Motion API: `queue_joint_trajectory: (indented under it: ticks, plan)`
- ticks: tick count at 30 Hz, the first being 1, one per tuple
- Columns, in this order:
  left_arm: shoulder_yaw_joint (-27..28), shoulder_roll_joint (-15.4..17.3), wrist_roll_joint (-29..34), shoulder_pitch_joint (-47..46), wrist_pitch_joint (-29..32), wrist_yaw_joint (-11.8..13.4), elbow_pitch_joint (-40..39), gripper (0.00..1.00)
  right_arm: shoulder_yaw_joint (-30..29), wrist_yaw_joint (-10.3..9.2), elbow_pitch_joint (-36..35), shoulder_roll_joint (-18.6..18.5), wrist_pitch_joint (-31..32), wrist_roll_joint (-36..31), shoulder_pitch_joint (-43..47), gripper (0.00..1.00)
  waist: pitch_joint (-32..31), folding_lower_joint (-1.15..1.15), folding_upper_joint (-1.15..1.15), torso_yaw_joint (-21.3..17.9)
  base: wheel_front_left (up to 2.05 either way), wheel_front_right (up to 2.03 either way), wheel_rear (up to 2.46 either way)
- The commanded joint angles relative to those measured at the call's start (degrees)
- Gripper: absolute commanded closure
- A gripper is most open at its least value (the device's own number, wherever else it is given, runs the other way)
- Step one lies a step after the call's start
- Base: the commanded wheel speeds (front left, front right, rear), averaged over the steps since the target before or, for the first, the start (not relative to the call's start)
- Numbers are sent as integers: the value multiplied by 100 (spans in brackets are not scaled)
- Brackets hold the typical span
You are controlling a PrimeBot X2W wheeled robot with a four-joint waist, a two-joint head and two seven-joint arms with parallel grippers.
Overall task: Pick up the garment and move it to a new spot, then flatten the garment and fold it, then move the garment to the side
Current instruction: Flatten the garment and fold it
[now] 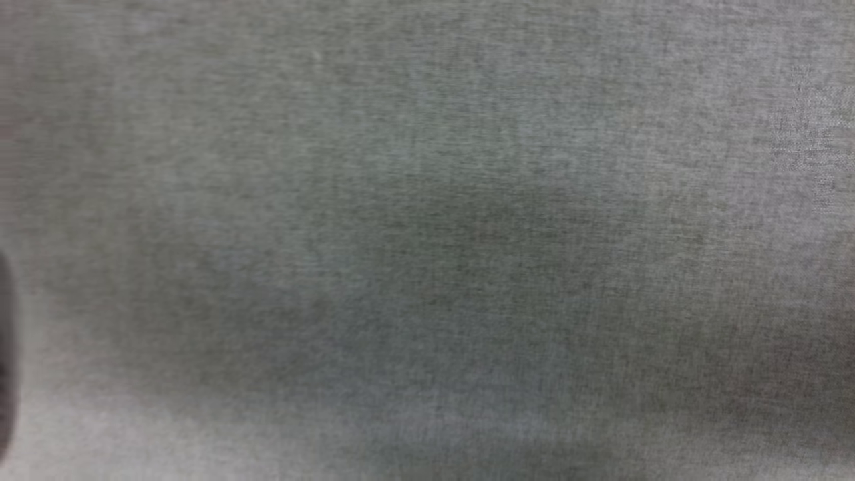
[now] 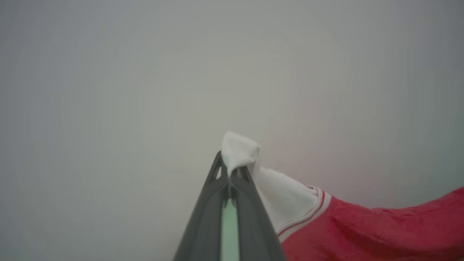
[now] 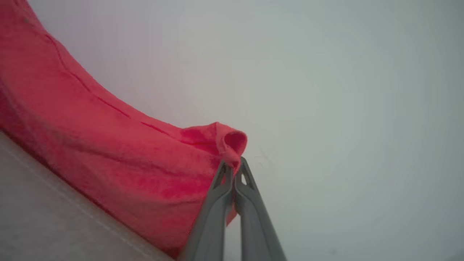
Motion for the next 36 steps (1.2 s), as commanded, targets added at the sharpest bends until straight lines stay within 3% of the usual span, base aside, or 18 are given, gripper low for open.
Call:
queue_joint_trajectory:
  ticks: [1, 7, 13, 20, 26, 36]
  plan:
    - [-19, -2, 98, 198, -4, -70, -44, 100, 125, -8, -10, -96, -26, 166, 192, 100, -278, 0, 0, 176, 0, 0, 0]
    - [-410, -23, -223, 1406, -4, -158, -13, 100, 747, -7, -79, -511, -14, 1155, 1202, 100, -1085, 0, 0, 281, 0, 0, 0]
    - [-1114, 399, -765, 2769, -5, -152, -566, 100, 1101, -8, -665, -1064, 104, 2272, 2406, 100, -1984, 0, 0, 314, 0, 0, 0]
    - [-1270, 834, -1164, 4493, -3, -144, -1426, 100, 953, -8, -1830, -1625, 518, 3236, 4228, 100, -2931, 0, 0, 307, 0, 0, 0]
    - [-1375, 1135, -1254, 5994, 119, 106, -2335, 100, 609, -8, -2938, -1863, 955, 3662, 5910, 100, -3566, 0, 0, 306, 0, 0, 0]
    - [-1473, 1479, -1561, 8272, 513, 829, -3761, 100, 214, -8, -4415, -1922, 1411, 3809, 8369, 100, -4018, 0, 0, 290, 0, 0, 0]
